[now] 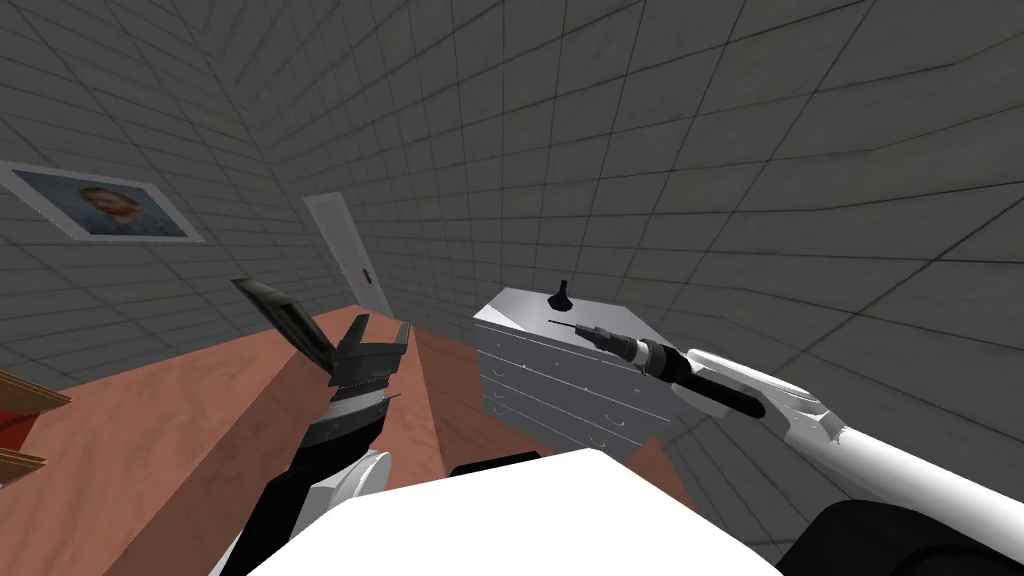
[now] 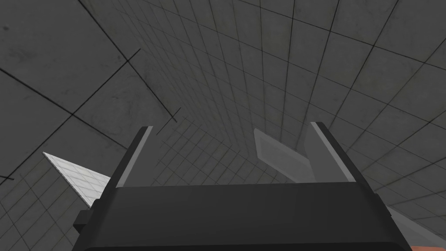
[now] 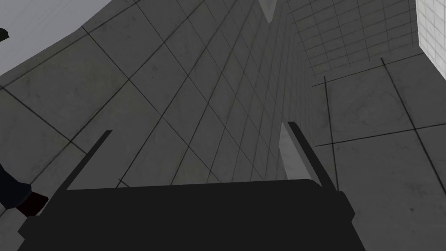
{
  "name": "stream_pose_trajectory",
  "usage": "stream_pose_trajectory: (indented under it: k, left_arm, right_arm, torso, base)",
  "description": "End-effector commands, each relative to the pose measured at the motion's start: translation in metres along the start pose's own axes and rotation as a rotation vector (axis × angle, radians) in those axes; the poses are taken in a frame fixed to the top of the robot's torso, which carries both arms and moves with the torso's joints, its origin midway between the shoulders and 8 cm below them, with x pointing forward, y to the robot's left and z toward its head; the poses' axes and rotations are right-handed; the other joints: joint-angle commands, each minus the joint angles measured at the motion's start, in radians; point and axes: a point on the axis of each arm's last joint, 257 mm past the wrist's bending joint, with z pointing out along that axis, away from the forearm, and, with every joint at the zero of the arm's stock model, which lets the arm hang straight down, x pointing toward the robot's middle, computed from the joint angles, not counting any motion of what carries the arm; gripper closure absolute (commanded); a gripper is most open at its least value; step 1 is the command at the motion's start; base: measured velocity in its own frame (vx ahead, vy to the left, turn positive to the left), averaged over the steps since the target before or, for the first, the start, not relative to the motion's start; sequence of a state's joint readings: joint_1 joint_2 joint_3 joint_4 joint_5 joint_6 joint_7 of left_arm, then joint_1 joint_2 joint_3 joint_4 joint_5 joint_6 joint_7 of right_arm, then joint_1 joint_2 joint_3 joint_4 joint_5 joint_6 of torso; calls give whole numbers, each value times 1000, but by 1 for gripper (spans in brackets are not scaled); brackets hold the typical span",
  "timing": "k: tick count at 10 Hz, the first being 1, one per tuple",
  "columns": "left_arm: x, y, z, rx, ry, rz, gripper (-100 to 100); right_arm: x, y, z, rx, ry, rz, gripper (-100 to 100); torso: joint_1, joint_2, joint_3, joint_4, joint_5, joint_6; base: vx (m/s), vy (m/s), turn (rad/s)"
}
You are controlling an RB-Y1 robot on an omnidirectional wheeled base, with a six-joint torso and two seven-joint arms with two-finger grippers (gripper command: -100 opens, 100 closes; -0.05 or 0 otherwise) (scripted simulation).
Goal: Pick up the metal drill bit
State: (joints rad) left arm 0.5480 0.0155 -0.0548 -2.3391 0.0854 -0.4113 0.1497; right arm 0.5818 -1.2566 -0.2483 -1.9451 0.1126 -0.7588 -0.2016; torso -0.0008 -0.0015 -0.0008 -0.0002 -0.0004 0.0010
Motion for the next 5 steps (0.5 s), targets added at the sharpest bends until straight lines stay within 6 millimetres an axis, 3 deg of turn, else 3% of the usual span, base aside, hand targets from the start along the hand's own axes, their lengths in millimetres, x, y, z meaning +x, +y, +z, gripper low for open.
stream_pose_trajectory:
  k: [1,5]
  left_arm:
    - [0,0,0,0,0,0,0]
    - [0,0,0,0,0,0,0]
  right_arm:
    - [5,-11,-5,30,59,-12,-100]
    - [10,-19,-5,50,173,-55,-100]
  torso:
    - [0,0,0,0,0,0]
    - [0,0,0,0,0,0]
  base:
    - [6,-16,183]
    - [7,-11,70]
